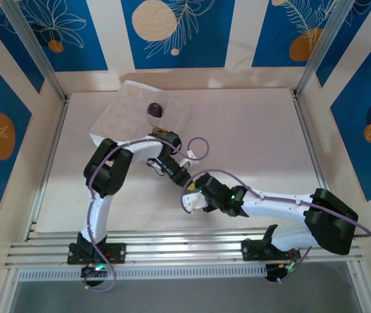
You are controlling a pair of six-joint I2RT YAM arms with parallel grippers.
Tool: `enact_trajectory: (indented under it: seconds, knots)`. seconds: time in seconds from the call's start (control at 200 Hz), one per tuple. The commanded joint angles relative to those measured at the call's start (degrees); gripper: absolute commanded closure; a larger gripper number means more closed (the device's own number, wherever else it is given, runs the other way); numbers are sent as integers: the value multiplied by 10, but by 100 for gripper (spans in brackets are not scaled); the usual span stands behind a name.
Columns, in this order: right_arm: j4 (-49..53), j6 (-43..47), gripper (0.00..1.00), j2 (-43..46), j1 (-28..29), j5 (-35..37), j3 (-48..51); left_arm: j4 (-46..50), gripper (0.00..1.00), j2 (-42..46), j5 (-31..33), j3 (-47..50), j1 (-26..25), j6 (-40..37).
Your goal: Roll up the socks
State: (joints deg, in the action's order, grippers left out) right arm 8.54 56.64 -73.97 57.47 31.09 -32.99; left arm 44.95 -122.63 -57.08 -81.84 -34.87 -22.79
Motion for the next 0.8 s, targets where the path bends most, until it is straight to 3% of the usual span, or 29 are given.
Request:
enact_trajectory:
  seconds: [0.0, 0.185, 0.335, 0.405, 0.475, 0.525, 0.655, 0.795]
  knots:
    - [-4, 26, 34, -29, -6, -13, -10, 35, 82, -20, -6, -10, 7, -14]
    - [-32, 39, 37, -103, -14, -2, -29, 48, 82, -25, -19, -13, 7, -25]
    - [-36, 37, 48, -151, -14, 6, -48, 54, 82, -24, -27, -9, 8, -33]
    - [-32, 30, 61, -161, -13, 3, -54, 54, 82, -21, -29, -7, 9, -35]
    - [-26, 17, 89, -163, -9, -5, -56, 51, 82, -14, -29, -5, 9, -36]
    - [-22, 6, 100, -160, -6, -12, -55, 47, 82, -7, -28, -2, 11, -36]
    - [-3, -47, 100, -129, 4, -32, -51, 3, 80, 34, -9, 19, 24, 0]
    - [13, -139, 100, -59, 2, -65, -37, -109, 75, 123, 7, 76, 52, 71]
